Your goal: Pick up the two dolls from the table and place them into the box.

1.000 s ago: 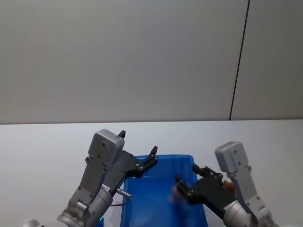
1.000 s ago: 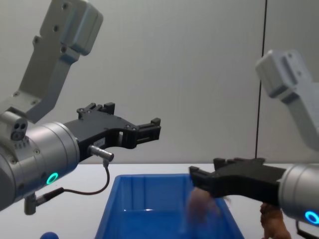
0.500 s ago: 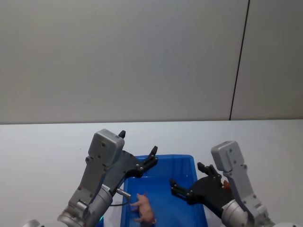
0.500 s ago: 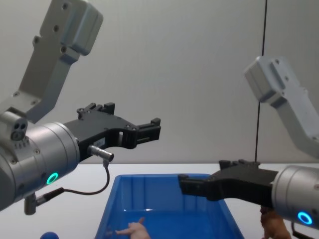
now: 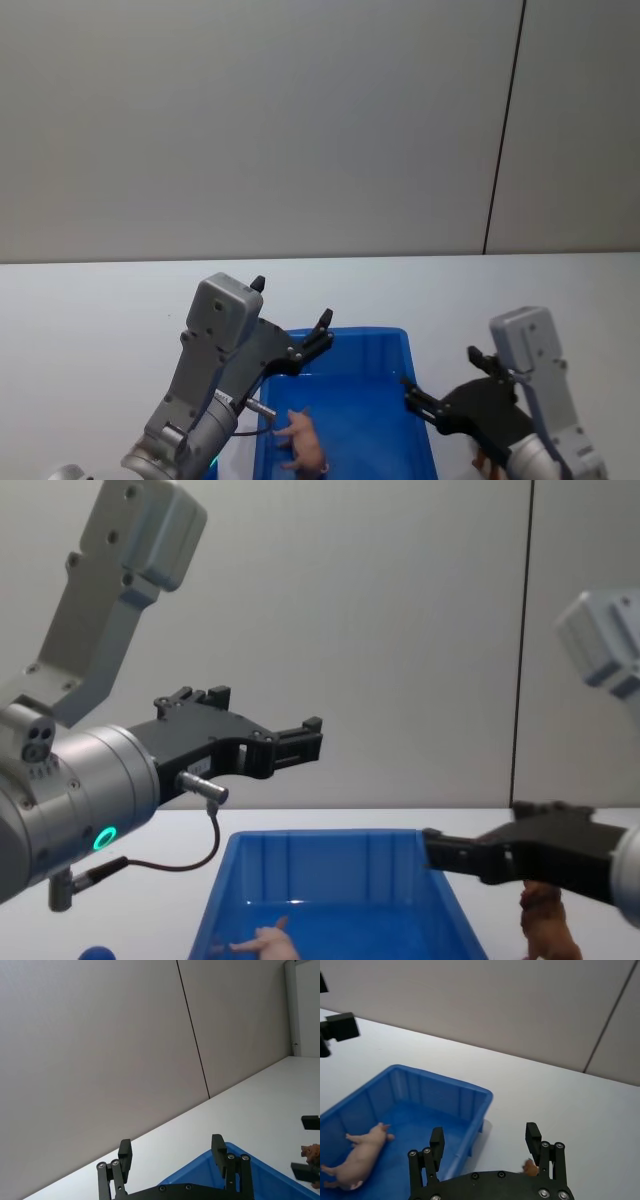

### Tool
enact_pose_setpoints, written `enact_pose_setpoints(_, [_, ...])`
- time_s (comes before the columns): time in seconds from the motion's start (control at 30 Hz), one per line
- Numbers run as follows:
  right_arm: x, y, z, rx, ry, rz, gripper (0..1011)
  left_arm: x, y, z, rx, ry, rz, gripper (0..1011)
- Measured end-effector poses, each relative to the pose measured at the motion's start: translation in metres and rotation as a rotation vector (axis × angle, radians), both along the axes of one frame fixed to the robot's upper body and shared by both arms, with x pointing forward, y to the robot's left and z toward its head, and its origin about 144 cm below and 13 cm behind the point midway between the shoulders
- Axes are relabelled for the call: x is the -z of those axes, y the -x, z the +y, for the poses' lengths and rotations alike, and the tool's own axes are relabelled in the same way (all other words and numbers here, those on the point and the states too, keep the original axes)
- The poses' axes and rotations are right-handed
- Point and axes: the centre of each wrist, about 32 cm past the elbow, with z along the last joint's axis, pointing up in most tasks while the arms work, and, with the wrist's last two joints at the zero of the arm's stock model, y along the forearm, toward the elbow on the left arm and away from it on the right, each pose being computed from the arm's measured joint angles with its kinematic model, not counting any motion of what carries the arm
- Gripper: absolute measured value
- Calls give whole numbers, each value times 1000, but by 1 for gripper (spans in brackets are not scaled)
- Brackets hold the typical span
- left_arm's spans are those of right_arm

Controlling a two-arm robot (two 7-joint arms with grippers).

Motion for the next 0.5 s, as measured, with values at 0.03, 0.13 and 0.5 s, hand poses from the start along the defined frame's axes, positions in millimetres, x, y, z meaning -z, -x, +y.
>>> enact_pose_setpoints(0.03, [0, 1, -1, 9, 1, 0, 1001, 0, 0, 0, 0, 0, 0, 1002])
enact_pose_setpoints(0.13, [1, 7, -5, 47, 7, 2, 1001, 0, 0, 0, 0, 0, 0, 1002])
enact_pose_setpoints(0.5, [8, 19, -17, 153, 29, 34, 1001, 0, 0, 0, 0, 0, 0, 1002])
